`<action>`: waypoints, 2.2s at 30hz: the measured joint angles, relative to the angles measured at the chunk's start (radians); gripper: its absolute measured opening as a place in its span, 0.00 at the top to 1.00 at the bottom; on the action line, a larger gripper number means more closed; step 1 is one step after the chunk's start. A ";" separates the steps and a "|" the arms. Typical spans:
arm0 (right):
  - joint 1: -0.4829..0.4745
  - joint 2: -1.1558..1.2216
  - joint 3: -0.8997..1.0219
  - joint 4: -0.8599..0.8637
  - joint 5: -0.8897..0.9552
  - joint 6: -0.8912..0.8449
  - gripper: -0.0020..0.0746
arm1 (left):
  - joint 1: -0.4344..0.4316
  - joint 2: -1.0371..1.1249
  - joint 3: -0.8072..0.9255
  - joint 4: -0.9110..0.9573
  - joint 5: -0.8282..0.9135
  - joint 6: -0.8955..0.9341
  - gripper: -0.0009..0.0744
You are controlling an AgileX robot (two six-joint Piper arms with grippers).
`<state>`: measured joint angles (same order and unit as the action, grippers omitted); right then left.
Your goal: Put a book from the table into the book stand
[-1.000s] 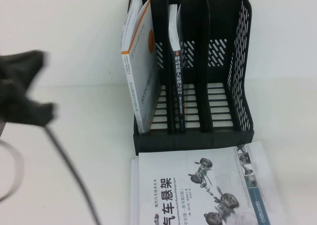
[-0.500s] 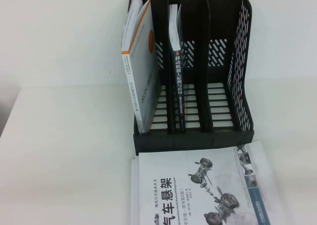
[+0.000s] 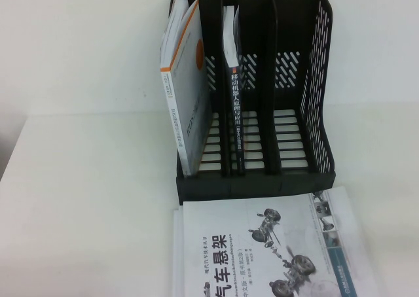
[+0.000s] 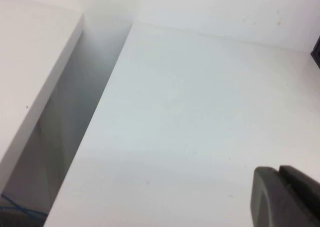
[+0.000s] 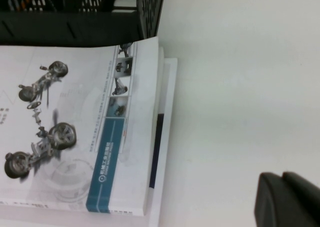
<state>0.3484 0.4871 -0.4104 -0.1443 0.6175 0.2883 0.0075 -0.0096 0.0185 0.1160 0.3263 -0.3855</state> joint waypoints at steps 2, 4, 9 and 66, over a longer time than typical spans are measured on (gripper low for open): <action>0.000 0.000 0.000 0.000 0.000 0.000 0.98 | -0.002 0.000 -0.002 -0.004 0.008 -0.009 0.99; 0.000 0.000 0.000 0.000 0.000 0.000 0.98 | -0.013 0.000 -0.004 -0.011 0.013 -0.013 0.99; 0.000 0.000 0.000 0.000 0.000 0.000 0.98 | -0.013 0.000 -0.004 -0.013 0.014 -0.015 0.99; -0.251 -0.486 0.382 -0.044 -0.420 0.010 0.98 | -0.013 0.000 -0.004 -0.201 0.011 0.359 0.99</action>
<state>0.0977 0.0009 -0.0288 -0.1882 0.1972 0.2984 -0.0059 -0.0096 0.0145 -0.0846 0.3372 -0.0263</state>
